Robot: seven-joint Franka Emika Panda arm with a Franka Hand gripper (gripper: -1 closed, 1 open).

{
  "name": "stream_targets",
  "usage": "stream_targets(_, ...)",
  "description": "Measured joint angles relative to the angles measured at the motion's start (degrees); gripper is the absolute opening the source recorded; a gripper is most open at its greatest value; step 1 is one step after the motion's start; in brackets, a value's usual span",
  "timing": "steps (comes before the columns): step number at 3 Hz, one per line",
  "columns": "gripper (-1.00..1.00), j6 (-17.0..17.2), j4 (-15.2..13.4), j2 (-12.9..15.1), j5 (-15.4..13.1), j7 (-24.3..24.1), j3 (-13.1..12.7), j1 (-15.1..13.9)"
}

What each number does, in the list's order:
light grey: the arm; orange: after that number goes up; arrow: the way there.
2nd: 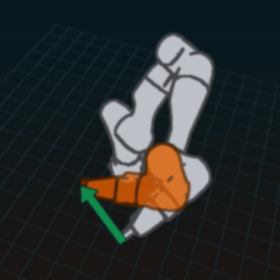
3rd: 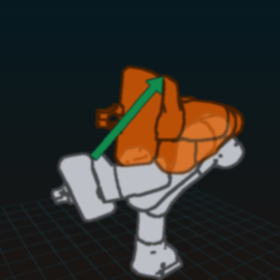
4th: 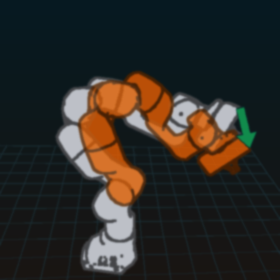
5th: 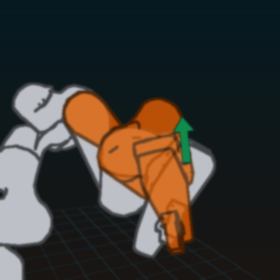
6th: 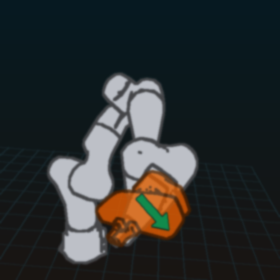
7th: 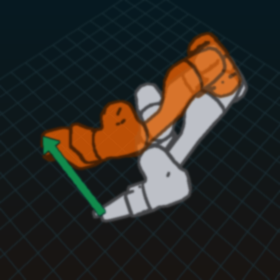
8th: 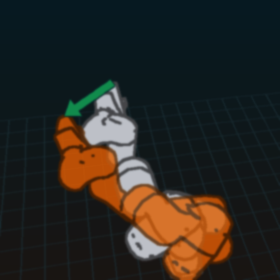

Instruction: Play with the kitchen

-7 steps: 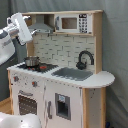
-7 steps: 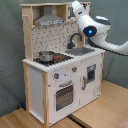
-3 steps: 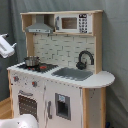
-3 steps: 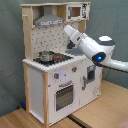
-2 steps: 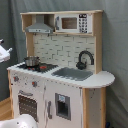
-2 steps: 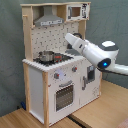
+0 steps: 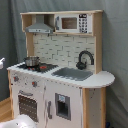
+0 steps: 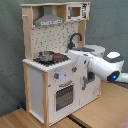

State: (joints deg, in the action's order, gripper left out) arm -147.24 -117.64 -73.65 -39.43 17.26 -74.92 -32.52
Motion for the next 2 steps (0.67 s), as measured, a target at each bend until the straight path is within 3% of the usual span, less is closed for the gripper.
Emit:
stream_targets(1, 1.0, -0.81, -3.45, 0.01, 0.03, 1.13, -3.68, 2.35)
stream_targets(2, 1.0, -4.24, -6.93, -0.05, -0.14, 1.34, -5.95, 4.56)
